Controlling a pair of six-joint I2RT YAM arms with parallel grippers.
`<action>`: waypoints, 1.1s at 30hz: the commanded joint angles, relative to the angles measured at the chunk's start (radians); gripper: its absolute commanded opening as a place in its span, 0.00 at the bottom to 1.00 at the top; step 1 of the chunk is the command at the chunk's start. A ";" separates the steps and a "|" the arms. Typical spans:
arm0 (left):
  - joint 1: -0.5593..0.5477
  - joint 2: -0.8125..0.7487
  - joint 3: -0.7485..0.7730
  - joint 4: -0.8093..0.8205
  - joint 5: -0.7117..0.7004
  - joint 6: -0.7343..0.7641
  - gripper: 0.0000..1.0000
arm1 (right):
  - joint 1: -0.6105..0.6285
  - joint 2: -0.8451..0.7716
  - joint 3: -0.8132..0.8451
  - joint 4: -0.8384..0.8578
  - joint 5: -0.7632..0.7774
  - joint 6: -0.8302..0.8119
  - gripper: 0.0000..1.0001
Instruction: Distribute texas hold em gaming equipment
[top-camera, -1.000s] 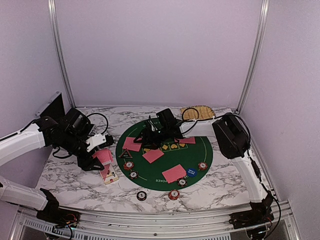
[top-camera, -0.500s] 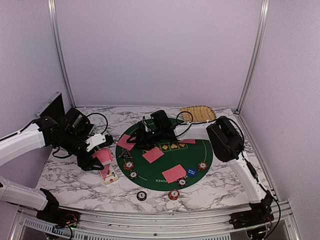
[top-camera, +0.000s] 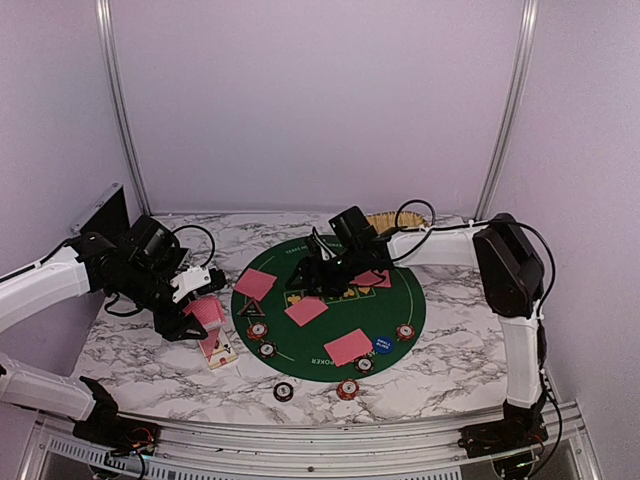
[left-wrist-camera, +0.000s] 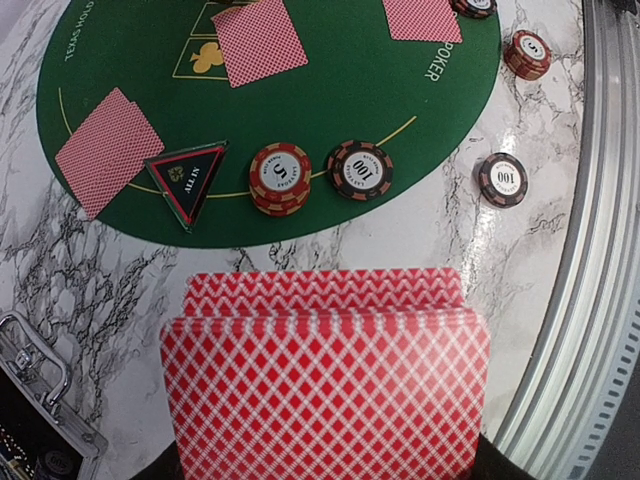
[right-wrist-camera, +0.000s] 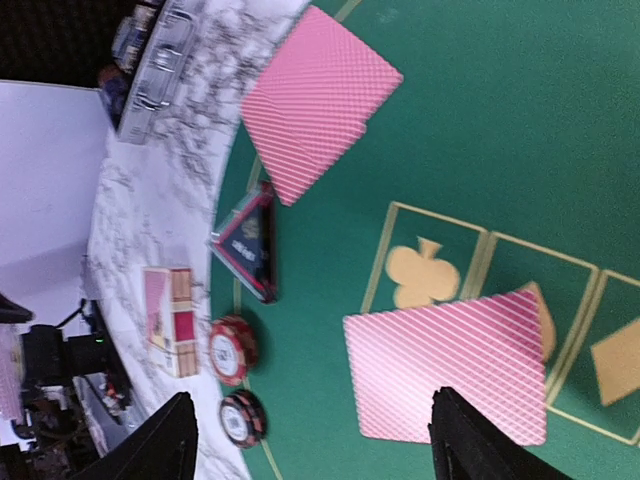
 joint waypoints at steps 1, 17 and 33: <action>0.008 -0.006 0.006 0.004 0.027 0.010 0.00 | 0.019 0.009 0.037 -0.219 0.241 -0.163 0.81; 0.011 -0.008 0.009 -0.004 0.030 0.011 0.00 | 0.070 0.142 0.197 -0.281 0.490 -0.269 0.86; 0.016 -0.008 0.009 -0.004 0.031 0.012 0.00 | 0.143 0.232 0.296 -0.334 0.551 -0.336 0.66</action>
